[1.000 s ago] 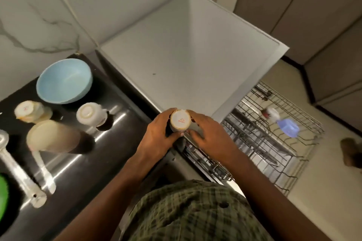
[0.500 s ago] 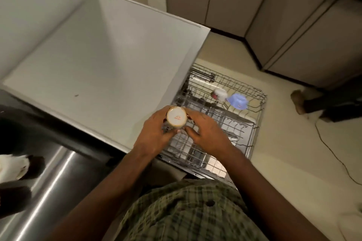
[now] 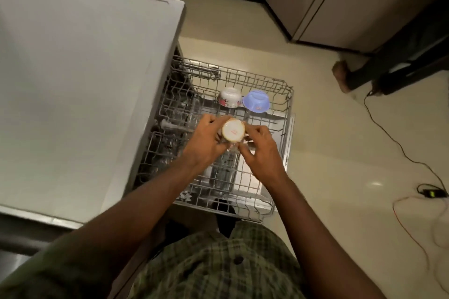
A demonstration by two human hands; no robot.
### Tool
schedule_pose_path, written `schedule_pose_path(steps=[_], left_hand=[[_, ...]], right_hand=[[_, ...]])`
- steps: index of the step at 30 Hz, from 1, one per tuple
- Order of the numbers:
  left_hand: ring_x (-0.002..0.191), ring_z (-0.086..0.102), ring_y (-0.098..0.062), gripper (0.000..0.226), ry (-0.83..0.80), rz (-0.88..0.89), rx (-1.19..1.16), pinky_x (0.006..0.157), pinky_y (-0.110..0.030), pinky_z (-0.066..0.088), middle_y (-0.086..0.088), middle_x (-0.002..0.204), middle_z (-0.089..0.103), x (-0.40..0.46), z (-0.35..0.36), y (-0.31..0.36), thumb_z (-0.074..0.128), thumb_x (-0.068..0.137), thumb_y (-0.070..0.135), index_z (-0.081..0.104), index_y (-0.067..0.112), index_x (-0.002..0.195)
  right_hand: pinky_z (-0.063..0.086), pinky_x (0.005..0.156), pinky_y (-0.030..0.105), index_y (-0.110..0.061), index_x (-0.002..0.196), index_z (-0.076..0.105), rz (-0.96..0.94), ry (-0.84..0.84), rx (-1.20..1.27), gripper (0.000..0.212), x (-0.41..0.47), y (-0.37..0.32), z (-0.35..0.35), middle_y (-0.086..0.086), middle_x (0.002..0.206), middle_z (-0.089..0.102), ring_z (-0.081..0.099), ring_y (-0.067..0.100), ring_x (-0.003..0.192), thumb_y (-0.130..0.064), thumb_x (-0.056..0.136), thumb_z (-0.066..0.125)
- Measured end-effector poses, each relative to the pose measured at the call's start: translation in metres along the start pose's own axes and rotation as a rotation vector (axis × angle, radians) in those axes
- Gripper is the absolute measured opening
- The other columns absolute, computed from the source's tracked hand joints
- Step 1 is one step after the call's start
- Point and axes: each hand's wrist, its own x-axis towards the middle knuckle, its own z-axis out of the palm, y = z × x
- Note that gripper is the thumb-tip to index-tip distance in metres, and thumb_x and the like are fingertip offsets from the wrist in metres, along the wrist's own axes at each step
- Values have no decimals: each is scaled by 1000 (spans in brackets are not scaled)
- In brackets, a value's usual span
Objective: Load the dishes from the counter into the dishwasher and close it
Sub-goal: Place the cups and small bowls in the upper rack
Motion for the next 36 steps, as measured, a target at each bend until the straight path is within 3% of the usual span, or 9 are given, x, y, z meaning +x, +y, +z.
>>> schedule_pose_path(steps=[3, 8, 14, 18, 22, 26, 28, 33, 36], left_hand=[[107, 51, -4, 71, -61, -53, -75, 91, -7, 46, 3, 124, 44, 29, 30, 2, 85, 83, 7, 56, 20, 147], [117, 50, -15, 71, -156, -72, -43, 106, -24, 45, -3, 124, 41, 74, 73, 0, 80, 84, 1, 54, 17, 148], [125, 52, -30, 62, -208, -132, -91, 90, -8, 40, -6, 134, 40, 118, 121, -6, 68, 94, 3, 45, 10, 151], [133, 47, -35, 66, -276, -172, -63, 105, -31, 44, -19, 152, 36, 142, 139, -11, 67, 95, 7, 40, 12, 155], [137, 46, -34, 69, -329, -169, -90, 107, -21, 42, -23, 152, 33, 158, 150, -16, 65, 95, -2, 35, 4, 157], [134, 49, -33, 62, -371, -169, -69, 109, -32, 46, -22, 147, 41, 165, 157, -15, 66, 87, -7, 49, 2, 146], [134, 50, -33, 61, -361, -125, -112, 105, -36, 51, -23, 146, 42, 164, 162, -13, 65, 82, -16, 53, -4, 140], [124, 57, -28, 71, -449, -153, -101, 92, -26, 57, -21, 146, 43, 159, 165, -18, 69, 80, -21, 47, -5, 146], [108, 61, -20, 51, -443, -119, -89, 75, -32, 61, -14, 130, 57, 155, 161, -15, 67, 92, -9, 52, -1, 141]], right_hand=[[59, 96, 41, -19, 147, 56, 87, 46, 46, 51, 12, 26, -1, 4, 119, 49, 64, 21, 109, -12, 98, 69], [58, 100, 36, -12, 146, 57, 262, 115, 142, 51, 36, 62, 1, 11, 123, 48, 68, 21, 107, -10, 97, 69], [55, 91, 15, -11, 142, 61, 432, 202, 228, 52, 73, 103, 7, 16, 130, 56, 69, 19, 108, 1, 91, 65], [58, 97, 36, -10, 140, 62, 530, 182, 215, 50, 97, 126, 9, 17, 127, 65, 69, 25, 110, -2, 91, 65], [56, 92, 46, -7, 128, 65, 587, 173, 169, 39, 112, 143, 11, 20, 117, 67, 67, 34, 105, -5, 89, 67], [54, 93, 46, -2, 133, 57, 652, 163, 123, 44, 119, 157, 12, 20, 120, 66, 62, 36, 113, -10, 91, 65], [52, 100, 43, -3, 144, 50, 676, 161, 115, 54, 119, 158, 13, 18, 128, 64, 60, 33, 121, -12, 93, 64], [44, 106, 31, -10, 158, 37, 715, 168, 96, 68, 117, 159, 16, 14, 145, 58, 55, 28, 134, -19, 97, 65], [44, 101, 29, -11, 160, 35, 727, 171, 86, 70, 114, 156, 18, 13, 145, 59, 57, 28, 131, -21, 98, 65]])
